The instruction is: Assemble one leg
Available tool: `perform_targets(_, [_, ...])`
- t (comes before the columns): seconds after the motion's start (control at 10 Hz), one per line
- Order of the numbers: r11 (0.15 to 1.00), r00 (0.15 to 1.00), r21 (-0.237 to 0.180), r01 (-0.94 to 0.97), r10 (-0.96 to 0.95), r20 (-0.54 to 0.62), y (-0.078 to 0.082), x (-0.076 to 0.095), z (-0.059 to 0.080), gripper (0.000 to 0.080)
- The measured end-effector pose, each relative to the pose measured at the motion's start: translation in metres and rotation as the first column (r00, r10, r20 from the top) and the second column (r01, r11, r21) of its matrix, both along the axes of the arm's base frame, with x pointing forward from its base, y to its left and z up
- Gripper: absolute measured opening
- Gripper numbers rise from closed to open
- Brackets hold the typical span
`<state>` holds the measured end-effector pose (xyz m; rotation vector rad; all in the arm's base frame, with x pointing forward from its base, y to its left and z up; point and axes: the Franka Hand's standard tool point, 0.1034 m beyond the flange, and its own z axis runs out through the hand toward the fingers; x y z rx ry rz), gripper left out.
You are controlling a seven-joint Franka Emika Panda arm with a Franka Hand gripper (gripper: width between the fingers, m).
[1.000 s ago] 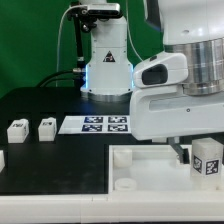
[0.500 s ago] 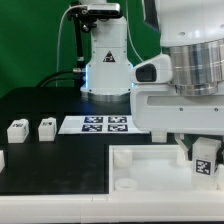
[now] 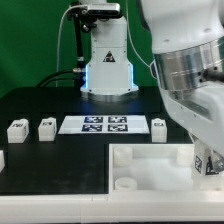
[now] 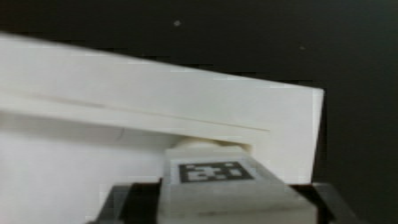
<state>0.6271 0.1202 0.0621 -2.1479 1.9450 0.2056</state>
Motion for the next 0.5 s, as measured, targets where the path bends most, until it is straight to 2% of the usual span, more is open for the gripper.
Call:
perform_targets(0.3, [0.959,0.957,0.025,0.283,-0.280,-0.083,0.0005,-0.0014,-0.0019,0.0296])
perform_targets(0.5, [0.920,0.915,0.018,0.393,-0.389,-0.109,0.0007,-0.0008,-0.0019,0.0296])
